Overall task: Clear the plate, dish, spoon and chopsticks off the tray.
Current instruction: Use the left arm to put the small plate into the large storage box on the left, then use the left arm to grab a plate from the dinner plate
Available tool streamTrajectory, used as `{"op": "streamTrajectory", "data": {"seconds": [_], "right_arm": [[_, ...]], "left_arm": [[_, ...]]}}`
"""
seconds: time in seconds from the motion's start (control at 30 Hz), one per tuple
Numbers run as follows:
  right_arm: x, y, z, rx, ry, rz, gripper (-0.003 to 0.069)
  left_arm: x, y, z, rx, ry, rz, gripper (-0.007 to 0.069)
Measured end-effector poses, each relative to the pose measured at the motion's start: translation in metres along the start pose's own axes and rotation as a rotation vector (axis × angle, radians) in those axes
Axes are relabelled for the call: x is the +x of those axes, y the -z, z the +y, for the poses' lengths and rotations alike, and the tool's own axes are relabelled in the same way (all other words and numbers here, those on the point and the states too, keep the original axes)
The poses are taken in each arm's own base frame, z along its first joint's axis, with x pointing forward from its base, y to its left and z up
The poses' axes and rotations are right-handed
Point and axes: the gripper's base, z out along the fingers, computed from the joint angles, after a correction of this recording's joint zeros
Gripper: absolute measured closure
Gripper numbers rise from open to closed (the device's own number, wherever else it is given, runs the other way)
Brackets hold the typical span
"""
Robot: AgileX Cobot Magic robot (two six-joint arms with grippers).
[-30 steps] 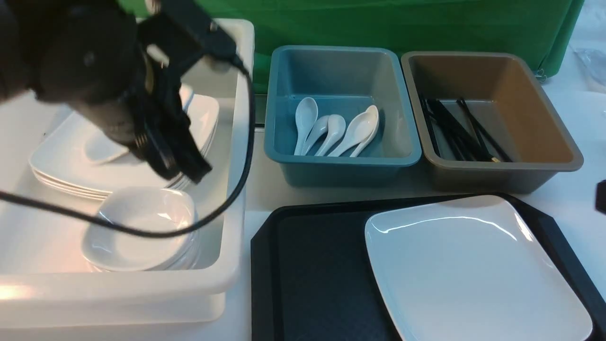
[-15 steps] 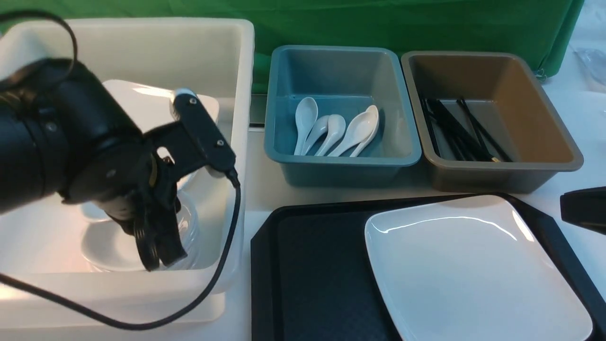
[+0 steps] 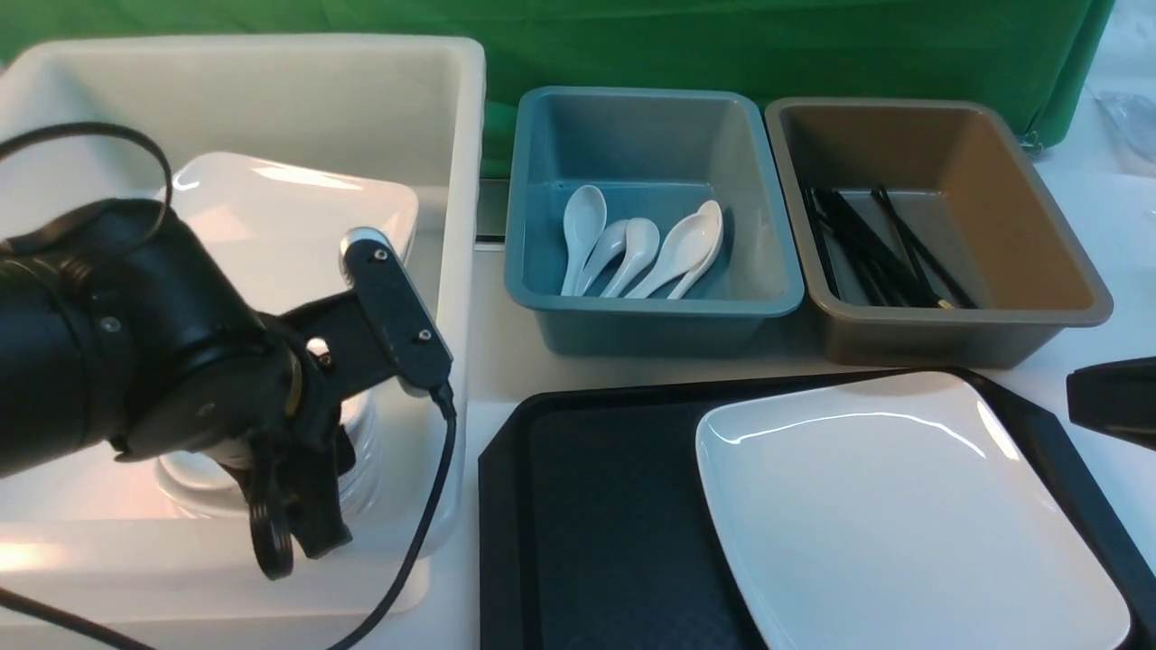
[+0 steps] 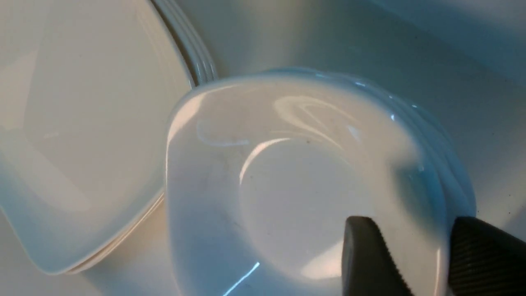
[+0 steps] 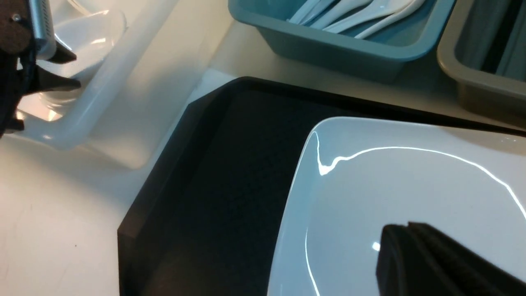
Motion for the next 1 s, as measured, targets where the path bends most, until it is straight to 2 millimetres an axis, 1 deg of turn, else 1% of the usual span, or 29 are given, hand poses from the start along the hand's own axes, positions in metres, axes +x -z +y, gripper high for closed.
{"op": "streamTrajectory", "data": {"seconds": [0.07, 0.13, 0.2, 0.23, 0.3, 0.37, 0.4, 0.47, 0.53, 0.57, 0.67, 0.73, 0.77, 0.8, 0.83, 0.87, 0.93, 1.0], "right_arm": [[0.001, 0.0, 0.0, -0.004, 0.0, 0.006, 0.0636], [0.001, 0.0, 0.001, -0.01, 0.002, 0.015, 0.0636], [0.002, 0.0, 0.001, -0.012, 0.002, 0.018, 0.0636], [0.002, 0.0, 0.001, -0.013, 0.003, 0.02, 0.0636], [0.002, 0.0, 0.001, -0.013, 0.003, 0.021, 0.0636], [0.002, 0.0, 0.001, -0.014, 0.003, 0.023, 0.0636], [0.002, 0.0, 0.001, -0.015, 0.003, 0.024, 0.0636], [0.002, 0.0, 0.001, -0.015, 0.003, 0.024, 0.0636], [0.002, 0.0, 0.002, -0.017, 0.002, 0.027, 0.0636], [0.003, 0.0, 0.002, -0.019, 0.002, 0.031, 0.0636], [0.003, 0.0, 0.002, -0.021, 0.003, 0.037, 0.0636], [0.004, 0.0, 0.001, -0.009, 0.006, 0.041, 0.0636], [0.004, 0.0, 0.001, -0.009, 0.006, 0.041, 0.0636], [0.004, 0.0, -0.001, 0.006, 0.004, 0.045, 0.0636], [0.005, 0.0, -0.004, 0.042, 0.002, 0.054, 0.0636], [0.006, 0.0, -0.006, 0.071, -0.006, 0.061, 0.0636], [0.008, 0.001, -0.012, 0.135, -0.012, 0.083, 0.0636], [0.009, 0.002, -0.015, 0.173, -0.024, 0.099, 0.0636]], "left_arm": [[0.001, 0.002, 0.003, -0.016, 0.015, 0.013, 0.0263], [0.0, 0.007, 0.008, -0.033, 0.073, 0.043, 0.0185], [0.0, 0.013, 0.012, -0.042, 0.116, 0.056, 0.0145], [-0.002, 0.021, 0.017, -0.053, 0.156, 0.059, 0.0115], [-0.004, 0.035, 0.025, -0.067, 0.205, 0.044, 0.0089], [-0.007, 0.049, 0.031, -0.06, 0.25, 0.011, 0.0078], [-0.008, 0.05, 0.031, -0.058, 0.254, 0.008, 0.0078], [-0.01, 0.061, 0.034, -0.044, 0.291, -0.035, 0.0074], [-0.012, 0.066, 0.035, -0.028, 0.316, -0.053, 0.0074], [-0.015, 0.07, 0.035, 0.001, 0.363, -0.075, 0.0079], [-0.025, 0.077, 0.03, 0.119, 0.466, -0.151, 0.0136], [-0.038, 0.084, 0.024, 0.247, 0.558, -0.262, 0.0256], [-0.04, 0.084, 0.024, 0.26, 0.568, -0.272, 0.027], [-0.047, 0.087, 0.021, 0.324, 0.602, -0.322, 0.0348], [-0.054, 0.091, 0.02, 0.389, 0.618, -0.368, 0.045], [-0.062, 0.093, 0.019, 0.441, 0.624, -0.396, 0.0526], [-0.075, 0.091, 0.018, 0.506, 0.629, -0.407, 0.0588], [-0.085, 0.088, 0.017, 0.538, 0.614, -0.39, 0.0609]]}}
